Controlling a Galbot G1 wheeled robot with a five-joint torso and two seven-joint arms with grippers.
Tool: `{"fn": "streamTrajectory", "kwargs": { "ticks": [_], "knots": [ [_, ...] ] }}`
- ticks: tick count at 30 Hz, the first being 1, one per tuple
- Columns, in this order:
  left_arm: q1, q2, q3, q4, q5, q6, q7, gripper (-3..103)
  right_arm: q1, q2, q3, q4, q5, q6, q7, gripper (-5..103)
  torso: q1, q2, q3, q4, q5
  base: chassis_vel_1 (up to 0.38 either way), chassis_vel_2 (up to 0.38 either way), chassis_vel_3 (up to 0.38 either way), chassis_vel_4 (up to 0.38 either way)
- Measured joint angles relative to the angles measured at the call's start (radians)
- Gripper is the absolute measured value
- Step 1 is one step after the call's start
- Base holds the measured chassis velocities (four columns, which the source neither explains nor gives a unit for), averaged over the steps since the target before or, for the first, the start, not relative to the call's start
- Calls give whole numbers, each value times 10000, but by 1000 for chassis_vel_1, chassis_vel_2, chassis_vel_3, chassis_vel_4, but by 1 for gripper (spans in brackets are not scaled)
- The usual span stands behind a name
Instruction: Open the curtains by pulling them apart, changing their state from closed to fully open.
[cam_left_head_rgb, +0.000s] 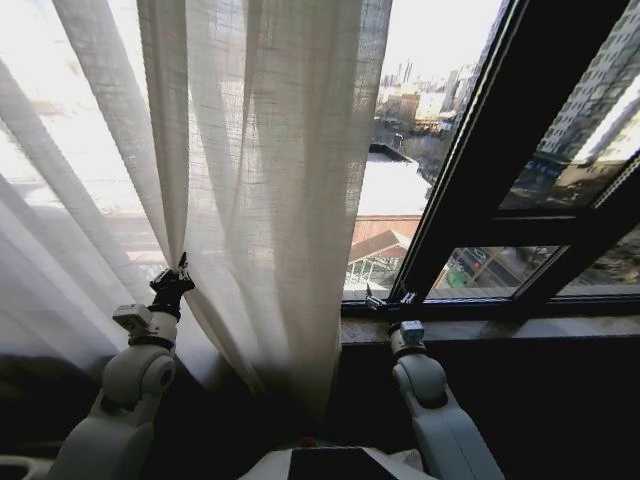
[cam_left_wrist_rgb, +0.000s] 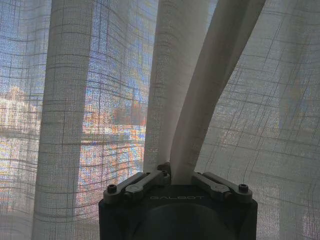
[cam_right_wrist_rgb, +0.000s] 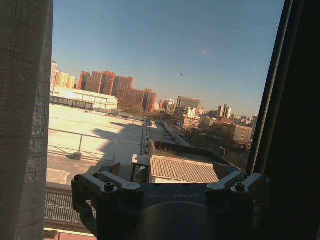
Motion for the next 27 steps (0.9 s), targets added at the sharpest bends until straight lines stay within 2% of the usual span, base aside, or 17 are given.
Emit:
{"fn": "streamTrajectory", "kwargs": {
  "ticks": [9,13,22,27],
  "knots": [
    [35,-51,43,-27,49,10,-21,0,51,-125,-3,-46,161,64,6,100,-1,-1,1,-9,9,-15,-10,5,1],
    [36,-118,41,-27,59,12,-39,0,69,-132,-56,-50,189,71,3,100,-1,-1,2,-4,9,-31,-32,17,12],
    [-115,-724,-150,232,46,13,-66,0,115,-111,-154,-131,186,81,-42,100,-1,0,0,-5,3,0,0,0,0],
    [-145,-805,-965,470,-144,13,-35,0,231,-136,-207,-238,176,81,-71,100,-1,-1,1,-6,6,0,0,0,0]
  ]
}}
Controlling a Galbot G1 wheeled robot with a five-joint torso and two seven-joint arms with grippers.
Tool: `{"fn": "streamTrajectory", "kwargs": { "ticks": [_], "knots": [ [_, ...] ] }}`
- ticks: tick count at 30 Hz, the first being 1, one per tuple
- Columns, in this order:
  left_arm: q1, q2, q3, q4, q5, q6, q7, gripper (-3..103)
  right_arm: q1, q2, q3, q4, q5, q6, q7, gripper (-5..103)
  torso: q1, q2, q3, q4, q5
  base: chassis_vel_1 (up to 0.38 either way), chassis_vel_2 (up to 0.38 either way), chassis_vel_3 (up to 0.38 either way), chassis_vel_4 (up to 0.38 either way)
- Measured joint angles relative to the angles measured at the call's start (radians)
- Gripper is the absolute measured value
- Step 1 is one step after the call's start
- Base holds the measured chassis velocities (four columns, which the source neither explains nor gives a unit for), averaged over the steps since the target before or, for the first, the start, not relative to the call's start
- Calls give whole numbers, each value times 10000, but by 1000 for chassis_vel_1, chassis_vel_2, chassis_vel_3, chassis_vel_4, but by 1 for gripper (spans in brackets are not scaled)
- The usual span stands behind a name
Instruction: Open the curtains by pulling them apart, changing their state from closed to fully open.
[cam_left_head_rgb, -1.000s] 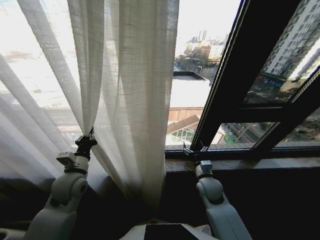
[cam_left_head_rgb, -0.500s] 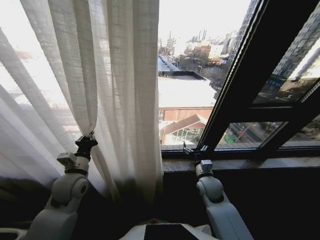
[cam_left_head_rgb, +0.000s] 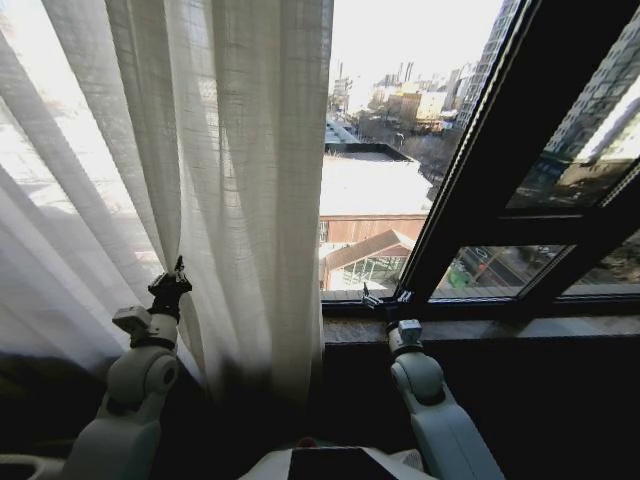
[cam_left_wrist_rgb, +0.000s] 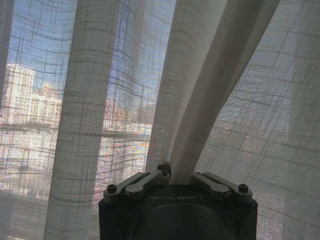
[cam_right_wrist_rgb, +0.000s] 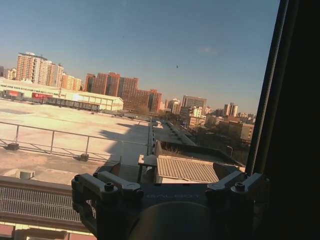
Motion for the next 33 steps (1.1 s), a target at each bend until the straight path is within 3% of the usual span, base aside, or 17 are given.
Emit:
{"fn": "streamTrajectory", "kwargs": {
  "ticks": [10,20,22,24,25,26,28,33],
  "knots": [
    [233,524,-2519,1056,-931,-47,49,0,175,84,-177,-222,-34,0,-91,100,0,0,0,3,-3,0,0,0,0],
    [261,816,-3415,1595,-1051,110,-654,0,162,170,-208,-269,-79,0,-107,100,-1,1,-1,3,-4,0,0,0,0],
    [489,787,-3357,1353,-937,120,-19,0,173,192,-235,-272,-111,-3,-108,100,0,1,0,1,-4,0,0,0,0],
    [889,637,-3228,898,-719,121,1079,5,192,214,-283,-276,-146,-13,-111,100,0,0,0,2,-2,0,0,0,0],
    [889,637,-3228,898,-719,121,1079,5,192,214,-283,-276,-146,-13,-111,100,0,0,0,2,-2,0,0,0,0],
    [1192,493,-3040,511,-499,118,1594,16,195,218,-328,-277,-165,-19,-112,100,0,0,0,3,-1,0,0,0,0],
    [1421,335,-2805,165,-349,110,1763,16,194,218,-359,-277,-180,-21,-115,100,0,0,0,3,-1,0,0,0,0],
    [2060,-345,-1743,-1203,26,336,1597,38,182,233,-397,-255,-197,-25,-124,100,-1,1,-1,1,1,0,0,0,0]
  ]
}}
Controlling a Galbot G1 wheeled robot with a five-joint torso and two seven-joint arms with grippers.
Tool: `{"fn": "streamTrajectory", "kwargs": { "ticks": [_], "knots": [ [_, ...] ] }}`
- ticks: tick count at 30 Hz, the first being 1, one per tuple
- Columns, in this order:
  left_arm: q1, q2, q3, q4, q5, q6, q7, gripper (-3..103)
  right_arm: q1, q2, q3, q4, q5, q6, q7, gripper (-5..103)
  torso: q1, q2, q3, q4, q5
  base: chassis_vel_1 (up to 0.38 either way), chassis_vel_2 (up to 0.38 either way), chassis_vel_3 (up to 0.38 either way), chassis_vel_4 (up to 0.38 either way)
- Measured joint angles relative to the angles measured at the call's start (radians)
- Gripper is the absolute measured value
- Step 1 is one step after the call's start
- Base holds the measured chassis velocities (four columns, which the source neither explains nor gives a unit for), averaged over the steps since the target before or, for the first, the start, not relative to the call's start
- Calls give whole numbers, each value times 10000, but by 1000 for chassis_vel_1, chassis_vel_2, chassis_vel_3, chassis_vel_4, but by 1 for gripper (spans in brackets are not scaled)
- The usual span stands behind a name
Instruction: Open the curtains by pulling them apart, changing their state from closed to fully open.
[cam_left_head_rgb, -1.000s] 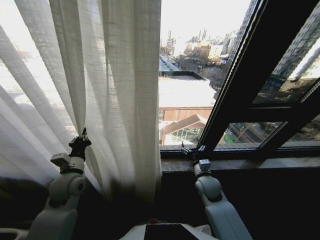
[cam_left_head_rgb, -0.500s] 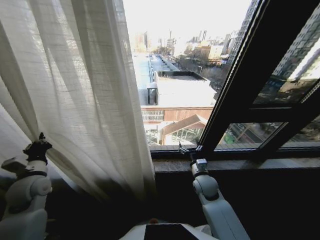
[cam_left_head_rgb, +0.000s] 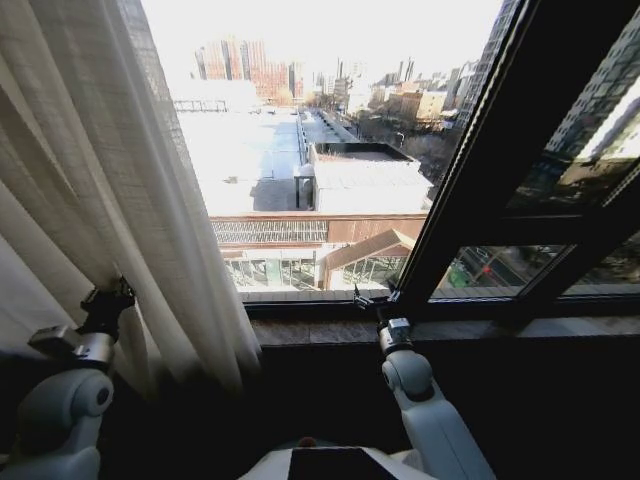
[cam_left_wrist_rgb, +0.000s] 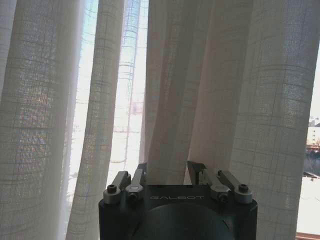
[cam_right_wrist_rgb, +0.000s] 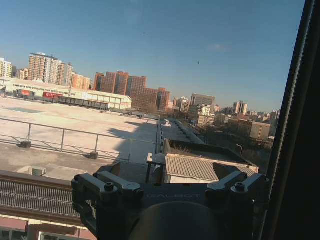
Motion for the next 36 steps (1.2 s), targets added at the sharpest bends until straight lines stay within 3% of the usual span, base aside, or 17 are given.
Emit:
{"fn": "streamTrajectory", "kwargs": {
  "ticks": [4,5,9,10,17,23,36],
  "knots": [
    [277,-364,874,-917,286,576,-769,54,-30,48,-5,49,-1,-1,-5,100,0,-1,1,0,1,0,0,0,0],
    [277,-364,874,-917,286,576,-769,54,-30,48,-5,49,-1,-1,-5,100,0,-1,1,0,1,0,0,0,0],
    [232,-462,1374,-1204,536,901,-1005,76,-75,104,-9,68,-1,0,-8,100,0,0,0,0,-1,0,0,0,0],
    [232,-462,1374,-1204,536,901,-1005,76,-75,104,-9,68,-1,0,-8,100,0,0,0,0,-1,0,0,0,0],
    [-161,100,1828,-764,690,971,123,98,-26,98,-82,65,-3,0,-19,100,0,0,0,1,-2,0,0,0,0],
    [-932,455,2270,-61,652,802,-374,100,-15,19,-93,43,-3,0,-43,100,1,-1,1,0,-3,0,0,0,0],
    [-2199,801,3142,1679,709,421,-463,100,82,-168,14,140,49,-13,-70,100,1,-1,1,1,-2,0,0,0,0]
  ]
}}
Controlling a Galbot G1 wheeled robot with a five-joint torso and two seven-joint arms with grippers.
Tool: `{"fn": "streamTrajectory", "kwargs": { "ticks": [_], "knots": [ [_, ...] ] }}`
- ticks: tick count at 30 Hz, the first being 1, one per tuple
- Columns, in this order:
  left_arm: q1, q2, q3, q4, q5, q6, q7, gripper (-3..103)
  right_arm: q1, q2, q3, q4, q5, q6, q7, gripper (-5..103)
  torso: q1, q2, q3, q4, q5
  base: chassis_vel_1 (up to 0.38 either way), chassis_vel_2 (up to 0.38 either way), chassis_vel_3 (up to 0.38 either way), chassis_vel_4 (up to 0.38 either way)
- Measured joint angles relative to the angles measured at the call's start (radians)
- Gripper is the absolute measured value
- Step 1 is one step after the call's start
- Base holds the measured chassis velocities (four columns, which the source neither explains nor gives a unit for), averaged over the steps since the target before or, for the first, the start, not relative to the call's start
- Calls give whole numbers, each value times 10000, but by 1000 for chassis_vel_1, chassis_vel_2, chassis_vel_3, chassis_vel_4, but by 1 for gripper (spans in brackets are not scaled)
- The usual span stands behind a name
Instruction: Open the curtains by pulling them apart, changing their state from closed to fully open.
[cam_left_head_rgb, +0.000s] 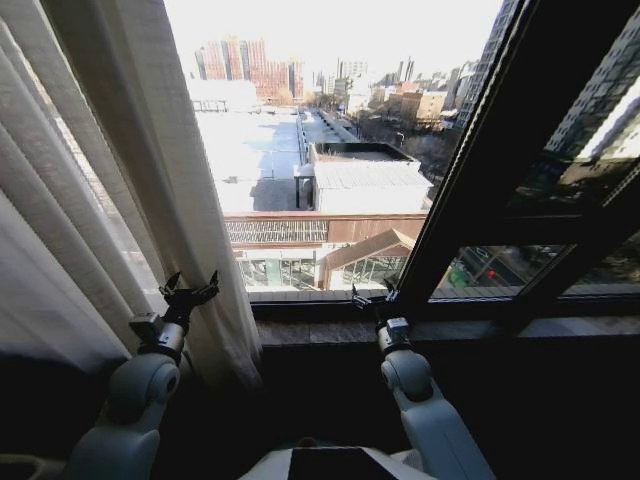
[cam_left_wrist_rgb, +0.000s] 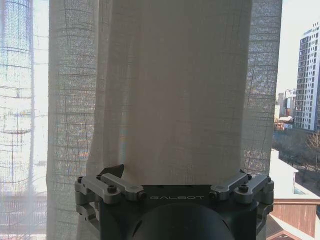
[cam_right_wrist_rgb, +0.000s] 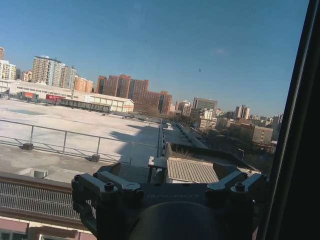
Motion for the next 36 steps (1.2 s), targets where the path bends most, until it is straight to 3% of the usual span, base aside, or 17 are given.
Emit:
{"fn": "streamTrajectory", "kwargs": {
  "ticks": [8,12,14,17,19,24,26,27,29,30,32,34,36],
  "knots": [
    [-868,143,448,755,-16,-63,-271,101,9,-35,45,-18,18,-5,8,100,0,0,0,-2,-1,0,0,0,0],
    [-955,151,457,855,-11,-171,-259,82,128,12,-3,-99,19,-15,17,100,0,0,0,0,0,0,0,0,0],
    [-940,146,426,855,-10,-186,-257,82,158,23,-19,-119,20,-20,17,100,0,0,0,0,0,0,0,0,0],
    [-851,158,311,839,-10,-194,-247,64,239,78,-60,-168,21,-37,19,100,0,0,0,1,-1,0,0,0,0],
    [-830,169,278,831,-11,-195,-242,64,246,96,-70,-176,21,-39,19,100,0,0,0,1,-1,0,0,0,0],
    [-739,221,140,810,-32,-229,-190,38,208,195,-92,-192,12,-42,19,100,0,0,0,0,0,0,0,0,0],
    [-717,228,121,802,-35,-237,-178,38,197,206,-89,-191,9,-42,19,100,-1,0,0,0,0,0,0,0,0],
    [-681,234,85,786,-41,-246,-145,26,186,222,-81,-188,2,-43,19,100,0,0,0,0,-1,0,0,0,0],
    [-652,236,28,781,-46,-254,-65,26,181,238,-81,-184,-2,-43,20,100,0,0,0,0,-1,0,0,0,0],
    [-609,243,-34,773,-47,-270,6,16,177,258,-85,-170,-8,-42,21,100,0,0,0,0,0,0,0,0,0],
    [-575,248,-74,761,-49,-279,33,16,177,271,-91,-163,-13,-43,22,100,0,0,0,0,-1,0,0,0,0],
    [-499,269,-166,711,-60,-302,65,5,177,308,-135,-158,-21,-43,23,100,-1,0,0,-1,-1,0,0,0,0],
    [-452,272,-218,679,-67,-309,70,2,176,324,-166,-156,-25,-45,25,100,0,0,-1,0,-1,0,0,0,0]
  ]
}}
